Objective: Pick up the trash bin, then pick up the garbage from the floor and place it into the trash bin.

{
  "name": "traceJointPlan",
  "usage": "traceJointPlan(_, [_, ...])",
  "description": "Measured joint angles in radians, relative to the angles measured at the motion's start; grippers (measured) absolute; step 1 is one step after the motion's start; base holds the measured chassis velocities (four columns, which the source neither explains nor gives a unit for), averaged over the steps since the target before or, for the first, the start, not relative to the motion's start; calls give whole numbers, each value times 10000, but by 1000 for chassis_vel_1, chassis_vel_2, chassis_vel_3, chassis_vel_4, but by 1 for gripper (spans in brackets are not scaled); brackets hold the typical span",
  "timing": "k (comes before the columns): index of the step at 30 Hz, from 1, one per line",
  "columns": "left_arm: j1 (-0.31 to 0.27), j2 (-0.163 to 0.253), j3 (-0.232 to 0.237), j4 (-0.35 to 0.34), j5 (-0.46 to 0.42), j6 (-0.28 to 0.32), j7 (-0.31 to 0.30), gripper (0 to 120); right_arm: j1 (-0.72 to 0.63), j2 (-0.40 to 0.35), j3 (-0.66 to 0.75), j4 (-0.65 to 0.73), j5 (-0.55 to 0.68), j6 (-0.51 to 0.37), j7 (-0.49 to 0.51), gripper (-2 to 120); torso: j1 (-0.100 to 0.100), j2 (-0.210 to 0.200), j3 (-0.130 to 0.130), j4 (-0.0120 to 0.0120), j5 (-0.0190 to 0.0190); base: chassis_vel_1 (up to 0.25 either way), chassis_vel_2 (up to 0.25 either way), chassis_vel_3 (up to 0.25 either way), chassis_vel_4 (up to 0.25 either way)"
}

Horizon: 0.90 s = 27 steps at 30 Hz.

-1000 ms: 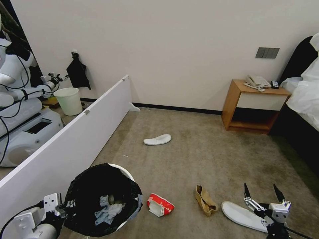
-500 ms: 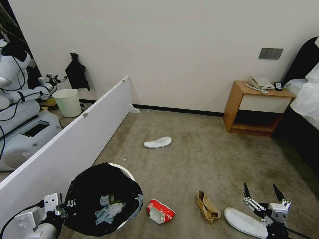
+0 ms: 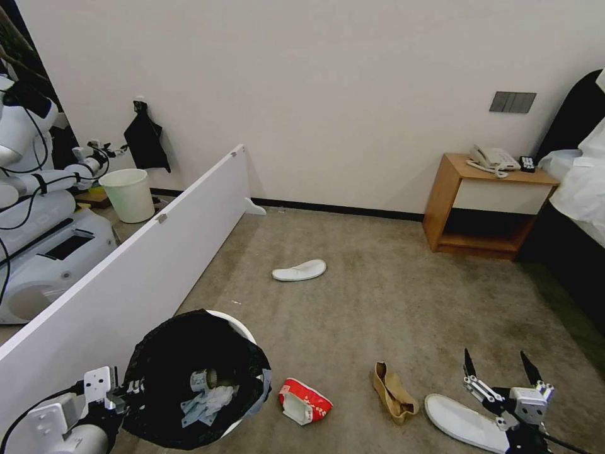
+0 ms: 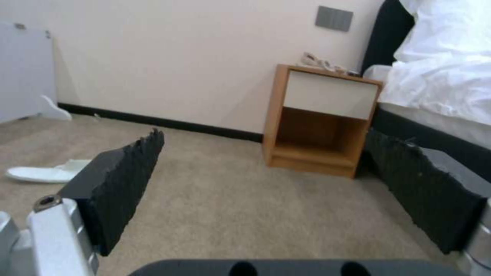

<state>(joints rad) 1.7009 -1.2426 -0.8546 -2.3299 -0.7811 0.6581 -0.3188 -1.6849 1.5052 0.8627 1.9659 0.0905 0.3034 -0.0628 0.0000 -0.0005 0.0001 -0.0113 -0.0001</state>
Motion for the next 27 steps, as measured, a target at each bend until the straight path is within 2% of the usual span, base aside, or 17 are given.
traceJointPlan(7, [46, 8, 10, 71, -74, -192, 79, 3, 29, -35, 105, -141, -19, -51, 85, 100, 0, 0, 0, 1, 0, 0, 0, 0, 0])
traceJointPlan(27, [10, -24, 42, 116, -100, -223, 87, 3, 43, -4, 71, -221, -8, 134, 31, 100, 0, 0, 0, 0, 0, -25, -16, -16, -20])
